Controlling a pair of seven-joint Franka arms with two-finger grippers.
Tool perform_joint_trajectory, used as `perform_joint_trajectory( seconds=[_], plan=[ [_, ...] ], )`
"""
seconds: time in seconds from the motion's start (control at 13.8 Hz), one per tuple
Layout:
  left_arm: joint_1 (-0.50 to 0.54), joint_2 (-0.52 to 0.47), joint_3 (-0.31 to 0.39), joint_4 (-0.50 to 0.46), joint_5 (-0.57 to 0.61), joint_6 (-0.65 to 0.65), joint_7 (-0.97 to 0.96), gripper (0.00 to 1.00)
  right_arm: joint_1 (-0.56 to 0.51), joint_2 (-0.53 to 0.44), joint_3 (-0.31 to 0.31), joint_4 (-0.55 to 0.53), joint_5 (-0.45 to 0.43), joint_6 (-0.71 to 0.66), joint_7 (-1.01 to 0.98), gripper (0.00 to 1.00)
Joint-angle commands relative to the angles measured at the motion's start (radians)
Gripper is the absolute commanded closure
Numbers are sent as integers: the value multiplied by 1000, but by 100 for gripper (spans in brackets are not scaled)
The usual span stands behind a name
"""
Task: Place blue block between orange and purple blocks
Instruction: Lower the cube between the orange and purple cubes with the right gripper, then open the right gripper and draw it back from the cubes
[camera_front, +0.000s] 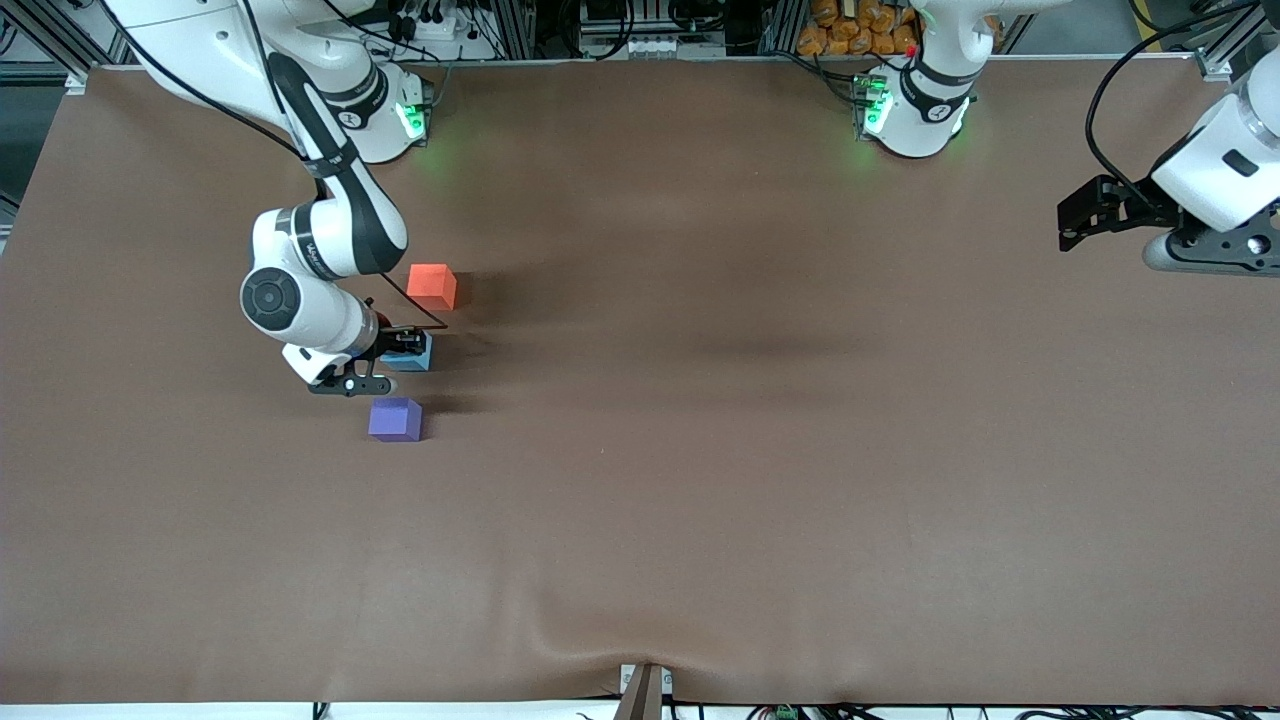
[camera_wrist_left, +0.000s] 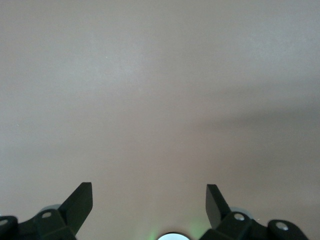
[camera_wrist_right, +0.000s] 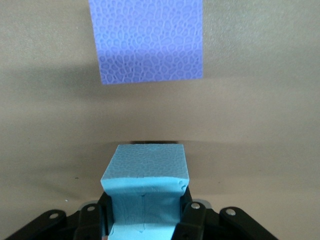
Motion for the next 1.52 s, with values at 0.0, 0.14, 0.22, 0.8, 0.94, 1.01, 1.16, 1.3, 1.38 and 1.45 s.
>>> perform_joint_trajectory(
  seconds=[0.0, 0.14, 0.22, 0.8, 0.94, 1.01, 1.16, 1.3, 1.38, 1.45],
  plan=[
    [5, -33, -7, -32, 21, 0, 71, 0, 5, -4, 9, -21, 5, 31, 28, 100],
    [6, -29, -7, -23, 7, -2, 65, 0, 14, -3, 9, -23, 5, 34, 28, 100],
    [6, -28, -7, -23, 4, -2, 62, 0, 14, -3, 9, -23, 5, 34, 28, 100],
    [6, -23, -5, -14, 1, -5, 17, 0, 5, 11, 9, -9, 5, 28, 29, 0],
    [8, -25, -5, -14, -5, -32, -10, 0, 6, -6, 10, 64, 5, -76, 23, 0],
    [8, -25, -4, -14, -5, -35, -10, 0, 8, -6, 10, 157, 3, -211, 13, 0],
    [6, -26, -4, -14, -6, -38, -13, 0, 25, 8, 15, 383, 3, -457, 19, 0],
    [8, -26, 2, -14, -31, -39, -21, 0, 32, 9, 16, 540, 2, -542, 22, 0],
    [8, -26, 4, -12, -45, -39, -36, 0, 20, 8, 16, 621, -12, -567, 10, 0],
    [8, -26, 4, -12, -43, -39, -43, 0, -6, 11, 16, 716, -10, -658, 6, 0]
  ],
)
